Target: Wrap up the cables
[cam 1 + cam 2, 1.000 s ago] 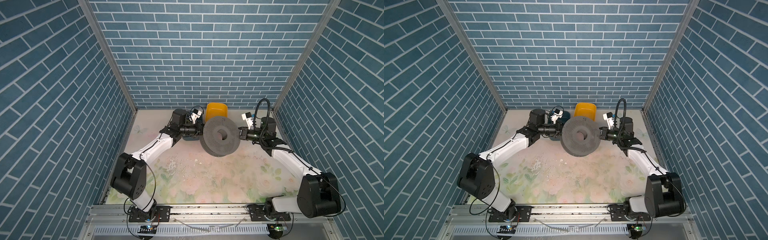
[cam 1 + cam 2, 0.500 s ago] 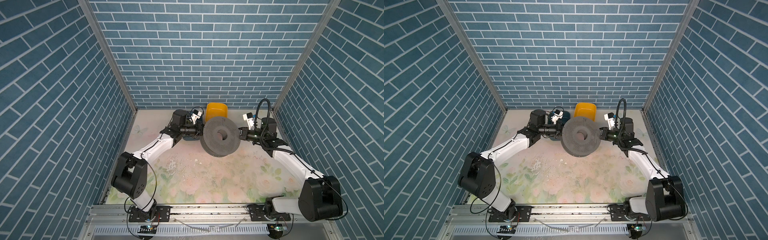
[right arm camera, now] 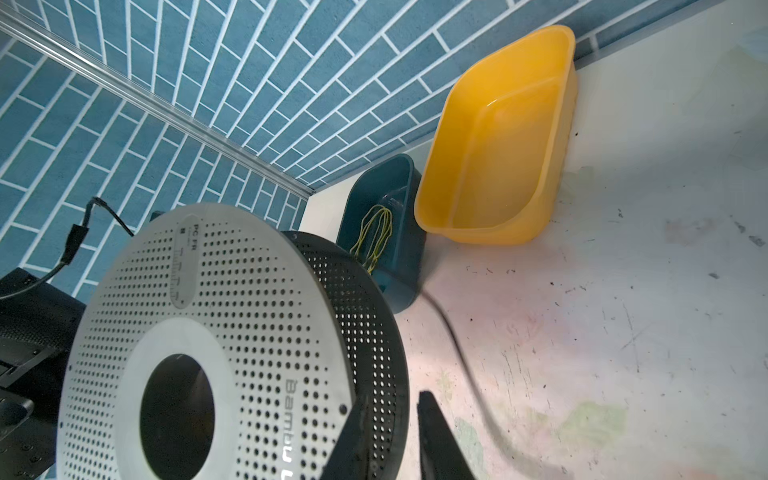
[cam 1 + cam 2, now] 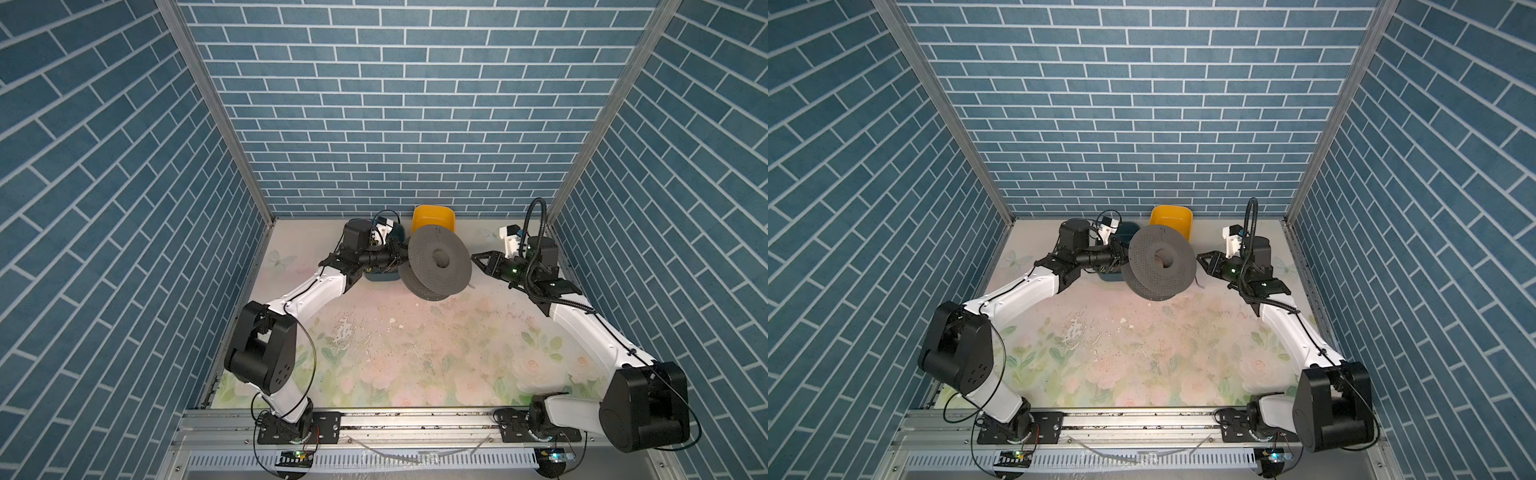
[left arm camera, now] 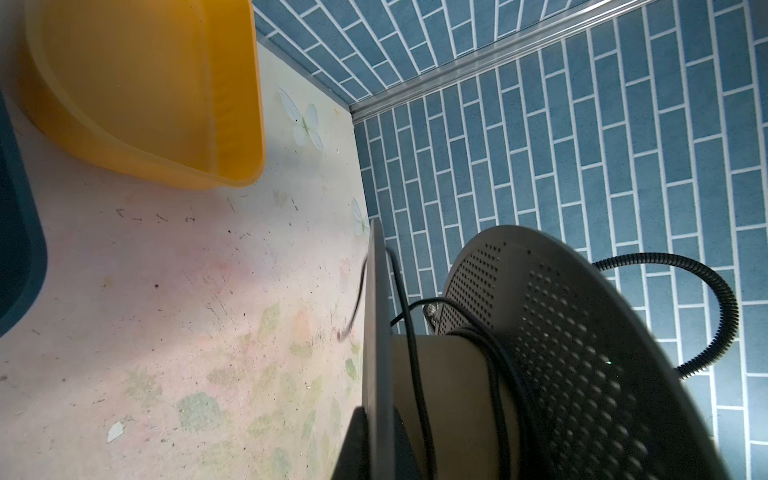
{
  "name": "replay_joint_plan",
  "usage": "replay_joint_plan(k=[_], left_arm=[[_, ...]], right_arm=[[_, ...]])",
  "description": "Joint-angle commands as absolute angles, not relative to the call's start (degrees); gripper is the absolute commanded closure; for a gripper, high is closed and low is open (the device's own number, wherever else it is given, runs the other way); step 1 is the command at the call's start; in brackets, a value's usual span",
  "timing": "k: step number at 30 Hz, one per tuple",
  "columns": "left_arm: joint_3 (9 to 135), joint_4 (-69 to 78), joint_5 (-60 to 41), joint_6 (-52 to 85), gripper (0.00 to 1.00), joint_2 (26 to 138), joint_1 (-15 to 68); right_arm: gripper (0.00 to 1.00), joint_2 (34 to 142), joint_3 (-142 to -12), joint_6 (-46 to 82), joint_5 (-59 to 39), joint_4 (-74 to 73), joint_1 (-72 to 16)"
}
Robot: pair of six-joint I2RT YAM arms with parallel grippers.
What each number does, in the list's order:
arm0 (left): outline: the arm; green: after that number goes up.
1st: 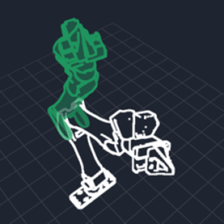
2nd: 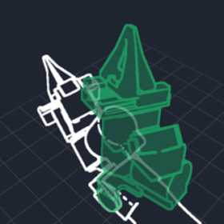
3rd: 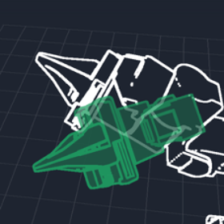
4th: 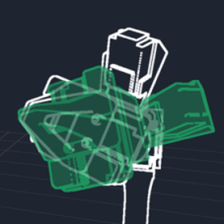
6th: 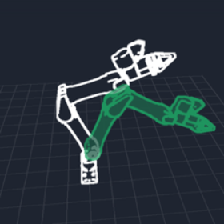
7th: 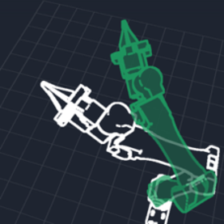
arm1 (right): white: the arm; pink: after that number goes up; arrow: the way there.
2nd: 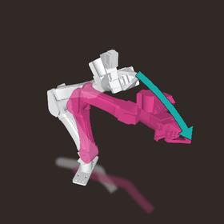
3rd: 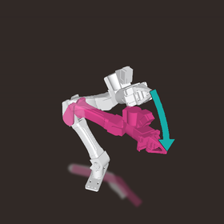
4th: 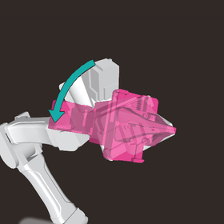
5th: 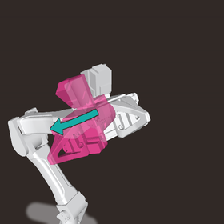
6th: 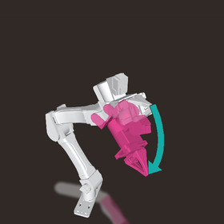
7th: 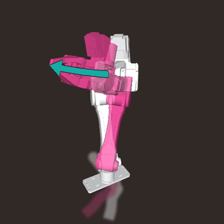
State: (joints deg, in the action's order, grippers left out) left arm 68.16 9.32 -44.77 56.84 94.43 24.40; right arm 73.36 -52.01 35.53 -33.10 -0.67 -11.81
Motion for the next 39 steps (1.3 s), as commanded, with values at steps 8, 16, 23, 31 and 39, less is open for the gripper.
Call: replay_joint_plan(k=[8, 16, 23, 31, 39], left_arm=[[68.63, 13.52, -46.91, 58.03, 1.0, 93.78, 23.3], [67.95, 15.15, -48.96, 58.82, 1.0, 94.02, 22.85], [67.52, 16.48, -49.94, 59.82, 1.0, 94.57, 22.85], [64.69, 19.51, -49.68, 61.2, 1.0, 94.92, 23.12], [63.33, 24.17, -49.87, 64.0, 1.0, 96.87, 24.8]], right_arm=[[0.73, 71.16, -51.29, 31.93, -30.33, 2.01, -11.83], [0.6, 68.92, -48.91, 30.5, -29.12, 4.96, -11.19], [0.55, 66.16, -44.76, 34.85, -35.74, 2.41, -8.44], [0.52, 63.63, -39.72, 46.52, -47.96, -9.51, -4.44], [0.48, 68.54, -37.53, 58.02, -53.98, -25.16, -4.32]])
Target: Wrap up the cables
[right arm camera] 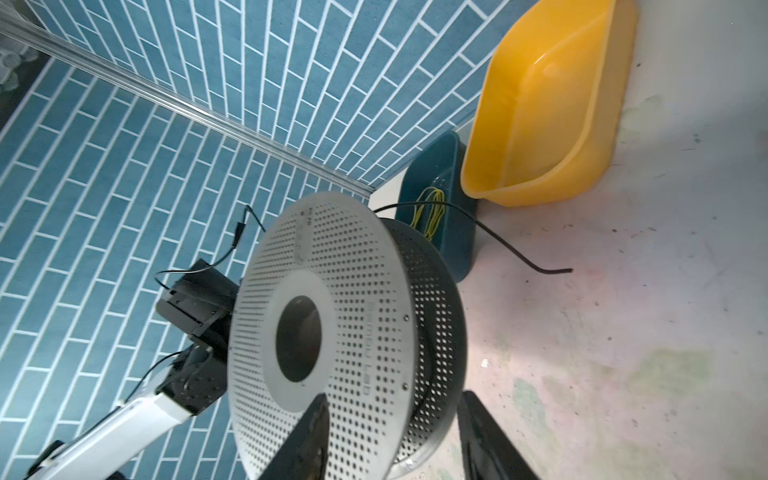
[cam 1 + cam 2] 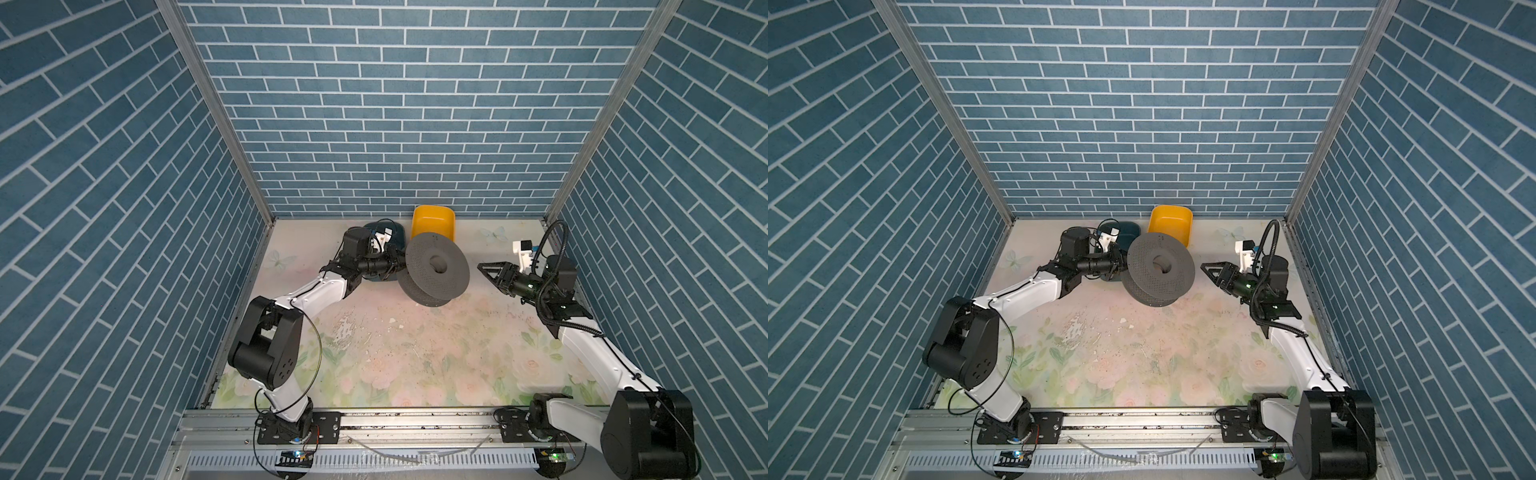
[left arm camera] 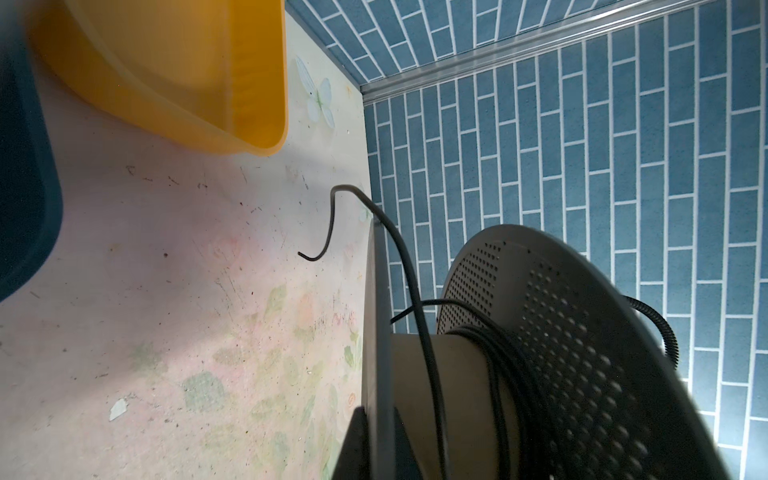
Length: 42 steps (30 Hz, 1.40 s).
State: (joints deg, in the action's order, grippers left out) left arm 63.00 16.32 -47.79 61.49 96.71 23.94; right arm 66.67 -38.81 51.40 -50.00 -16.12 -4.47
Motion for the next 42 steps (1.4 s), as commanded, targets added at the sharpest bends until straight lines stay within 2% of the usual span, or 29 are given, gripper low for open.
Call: replay_joint_plan(k=[1, 4, 10, 19, 23, 30, 36, 40, 42], left_arm=[[63.33, 25.0, -49.92, 64.85, 1.0, 97.26, 25.02], [63.43, 26.27, -50.1, 65.58, 1.0, 97.96, 25.28], [63.52, 26.7, -50.02, 65.57, 1.0, 98.82, 25.84], [64.63, 28.35, -50.22, 66.7, 1.0, 100.69, 27.82], [65.63, 29.54, -50.27, 67.7, 1.0, 102.25, 28.82], [66.47, 33.9, -51.06, 70.75, 1.0, 105.0, 29.53], [66.92, 32.47, -51.29, 69.9, 1.0, 105.3, 30.06], [67.82, 26.88, -51.05, 66.71, 1.0, 105.03, 30.06], [68.44, 23.64, -50.6, 64.83, 1.0, 104.64, 30.04]], right_arm=[[0.48, 69.39, -37.4, 58.59, -54.28, -26.16, -4.32], [0.44, 71.78, -37.18, 60.16, -54.93, -28.81, -4.31], [0.44, 75.83, -36.79, 63.07, -56.18, -33.27, -4.47], [0.52, 81.48, -35.7, 71.54, -58.04, -47.24, -4.79], [0.62, 83.18, -36.18, 73.66, -57.96, -50.35, -5.69], [0.68, 86.01, -36.15, 77.77, -58.38, -56.82, -6.32], [0.83, 87.74, -35.83, 81.4, -57.95, -62.14, -6.4], [0.98, 87.67, -35.77, 81.65, -57.57, -62.15, -6.45], [1.0, 87.71, -35.77, 81.74, -57.49, -61.67, -6.39]])
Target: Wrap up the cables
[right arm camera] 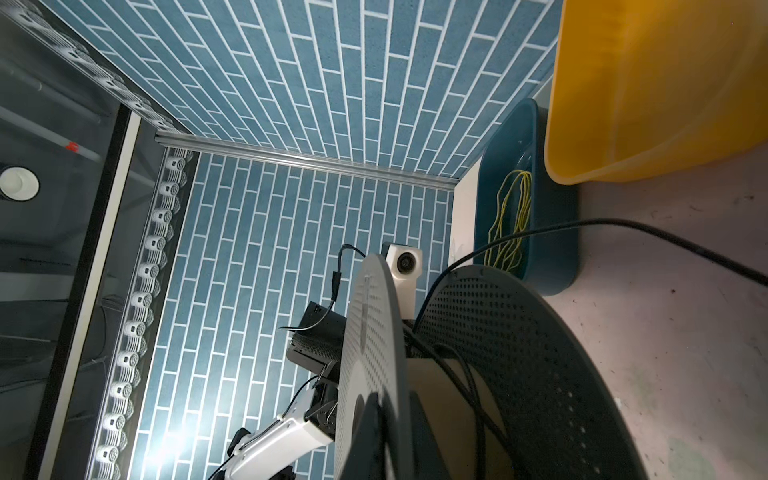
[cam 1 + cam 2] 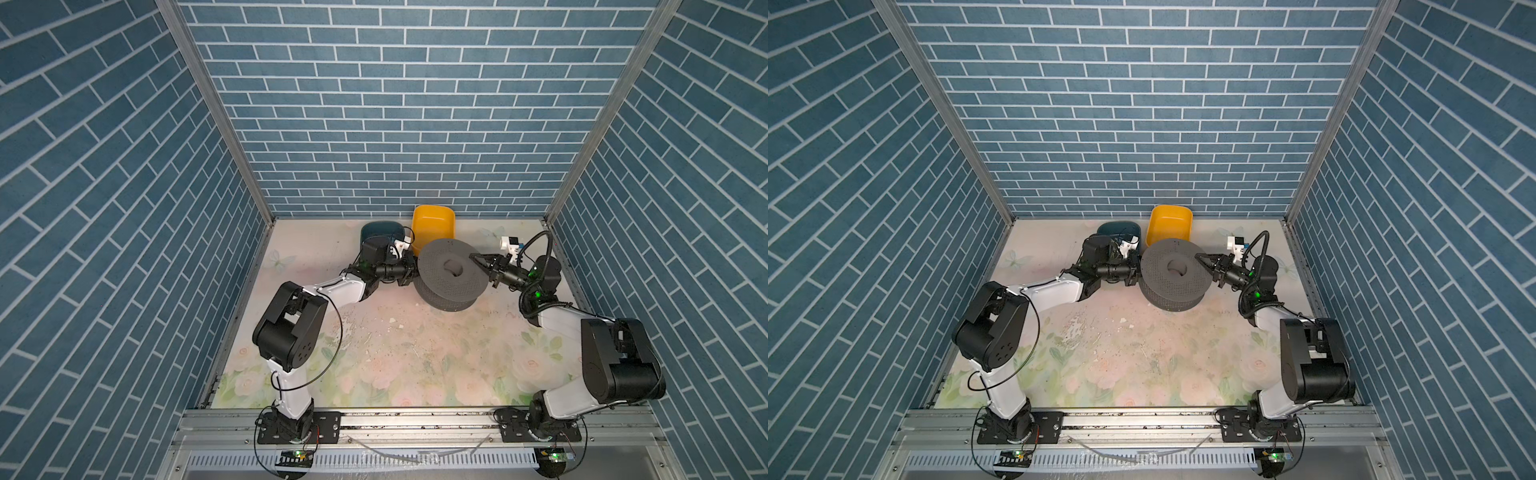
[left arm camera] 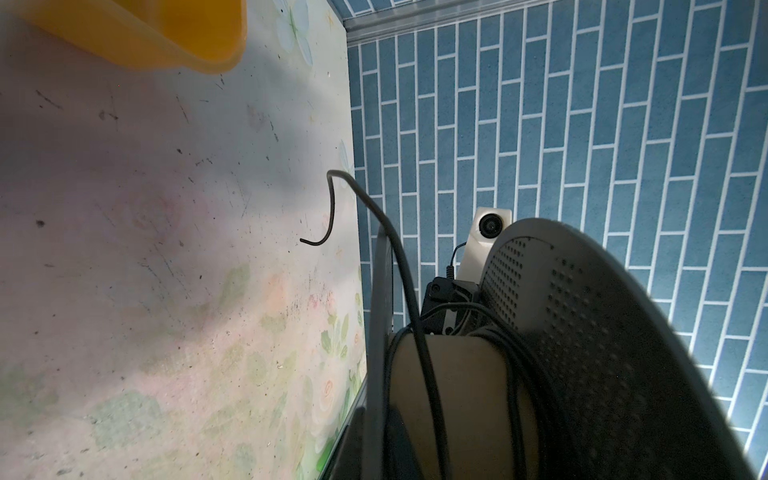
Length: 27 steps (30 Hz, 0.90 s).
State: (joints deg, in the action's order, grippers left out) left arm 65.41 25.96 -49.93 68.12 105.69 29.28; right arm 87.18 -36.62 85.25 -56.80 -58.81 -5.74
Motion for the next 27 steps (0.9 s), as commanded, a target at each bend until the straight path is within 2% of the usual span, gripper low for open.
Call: replay_joint_plan(k=[1, 17, 27], left_arm=[[68.55, 23.23, -50.46, 64.28, 1.0, 104.44, 30.0], [68.82, 18.61, -52.04, 60.76, 0.71, 105.05, 29.27], [68.31, 16.44, -51.99, 59.95, 0.69, 105.16, 28.58]], right_arm=[[1.0, 87.7, -35.81, 81.74, -57.4, -61.4, -6.39], [1.0, 88.72, -34.96, 82.5, -53.09, -62.51, -6.32], [1.0, 91.51, -34.67, 86.23, -52.03, -68.73, -6.24]])
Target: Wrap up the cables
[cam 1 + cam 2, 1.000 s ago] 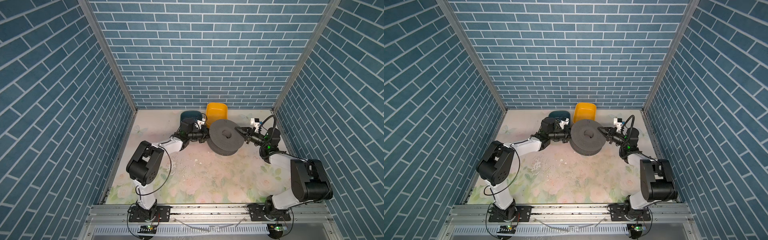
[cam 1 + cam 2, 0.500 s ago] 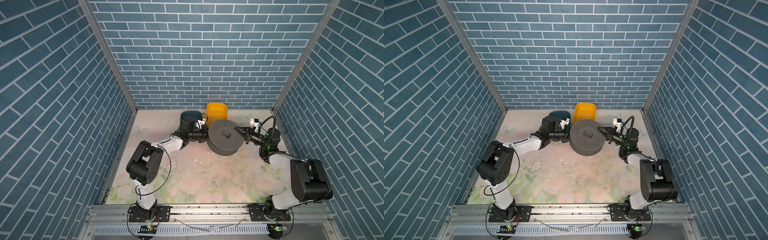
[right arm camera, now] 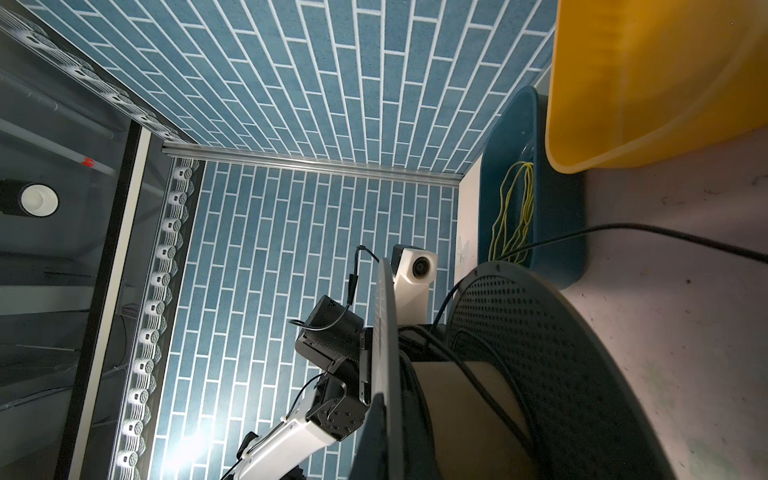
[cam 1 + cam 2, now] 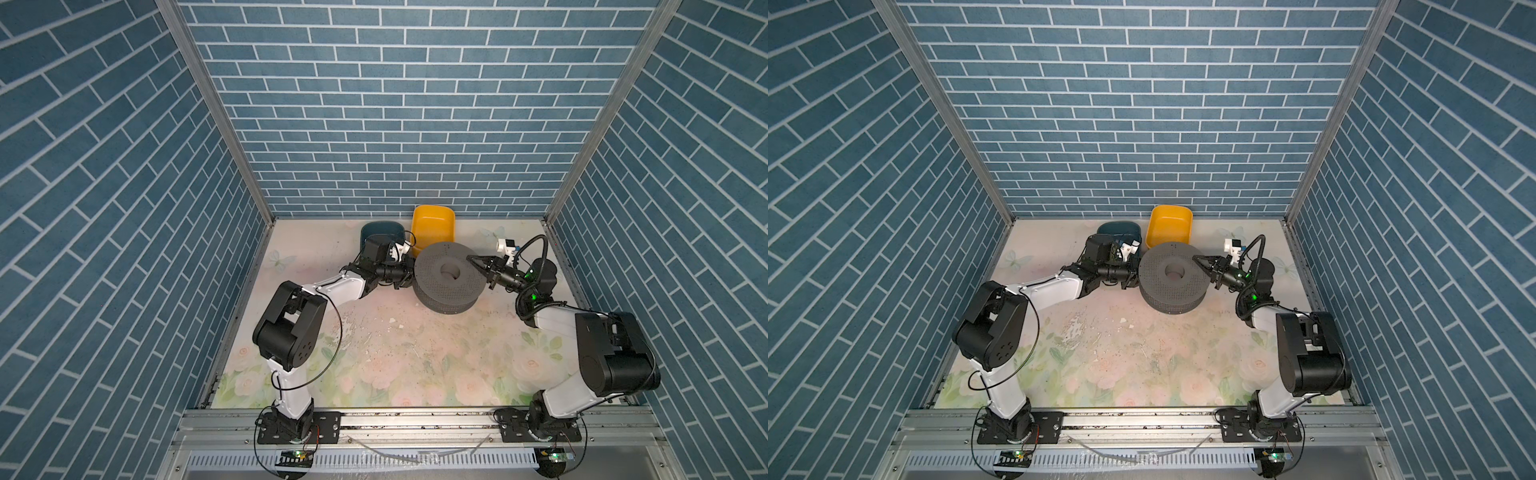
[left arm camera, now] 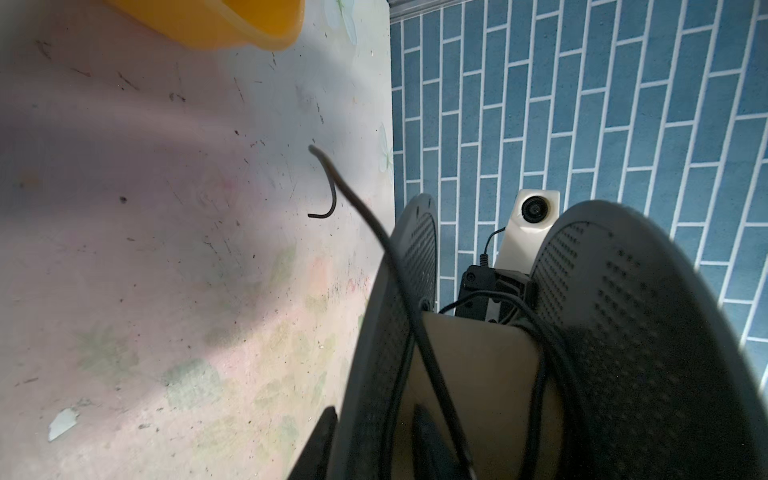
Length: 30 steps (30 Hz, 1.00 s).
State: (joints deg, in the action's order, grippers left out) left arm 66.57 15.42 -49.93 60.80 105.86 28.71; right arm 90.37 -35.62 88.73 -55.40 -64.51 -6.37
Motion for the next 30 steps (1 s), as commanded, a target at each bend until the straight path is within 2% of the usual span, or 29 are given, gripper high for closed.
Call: replay_joint_plan(k=[1, 19, 25, 30], left_arm=[[68.29, 15.91, -51.96, 59.77, 0.69, 105.12, 28.43], [68.08, 8.53, -51.91, 54.96, 0.62, 104.12, 27.02], [67.92, -0.61, -48.65, 49.77, 0.6, 102.1, 25.52], [67.94, -9.84, -41.93, 44.5, 0.57, 99.31, 24.03]], right_arm=[[1.0, 91.83, -34.72, 86.76, -51.94, -69.57, -6.24], [1.0, 94.69, -34.22, 91.93, -50.67, -75.81, -5.72], [1.0, 97.36, -33.27, 92.46, -50.14, -78.29, -5.71], [1.0, 100.34, -33.34, 92.69, -50.09, -80.02, -5.67]])
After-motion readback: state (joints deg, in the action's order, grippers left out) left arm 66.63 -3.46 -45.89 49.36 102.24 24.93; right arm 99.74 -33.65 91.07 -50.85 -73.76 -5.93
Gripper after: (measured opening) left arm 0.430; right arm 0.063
